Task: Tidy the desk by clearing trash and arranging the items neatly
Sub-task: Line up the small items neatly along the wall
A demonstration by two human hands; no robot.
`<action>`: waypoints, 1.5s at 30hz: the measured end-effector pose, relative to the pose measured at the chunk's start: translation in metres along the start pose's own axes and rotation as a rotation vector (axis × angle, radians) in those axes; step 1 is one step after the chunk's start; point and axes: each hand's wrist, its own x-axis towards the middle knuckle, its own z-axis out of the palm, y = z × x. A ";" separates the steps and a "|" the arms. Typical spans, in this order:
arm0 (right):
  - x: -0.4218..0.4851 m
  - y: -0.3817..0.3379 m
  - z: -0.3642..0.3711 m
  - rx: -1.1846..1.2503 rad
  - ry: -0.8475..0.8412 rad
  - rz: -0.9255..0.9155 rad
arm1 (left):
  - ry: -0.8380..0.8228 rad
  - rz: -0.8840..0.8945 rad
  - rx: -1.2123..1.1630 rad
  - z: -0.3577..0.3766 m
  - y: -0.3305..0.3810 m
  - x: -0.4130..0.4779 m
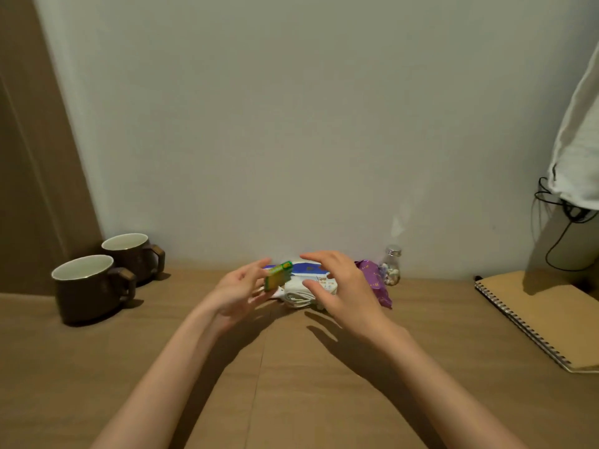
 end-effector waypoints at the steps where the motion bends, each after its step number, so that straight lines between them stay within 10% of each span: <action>1: 0.000 -0.002 -0.003 0.005 -0.005 0.003 | -0.052 -0.010 0.017 0.008 -0.001 -0.005; 11: -0.029 0.021 -0.051 0.181 -0.027 0.215 | -0.304 -0.103 0.096 0.077 -0.019 -0.032; 21: -0.061 0.128 -0.087 0.266 0.391 0.811 | 0.016 0.653 1.110 0.106 -0.061 -0.022; 32: -0.046 0.163 -0.072 0.116 0.146 0.767 | -0.114 0.753 1.598 0.111 -0.095 0.006; 45: -0.028 0.180 -0.044 -0.141 0.054 0.647 | -0.152 0.688 1.654 0.118 -0.098 0.014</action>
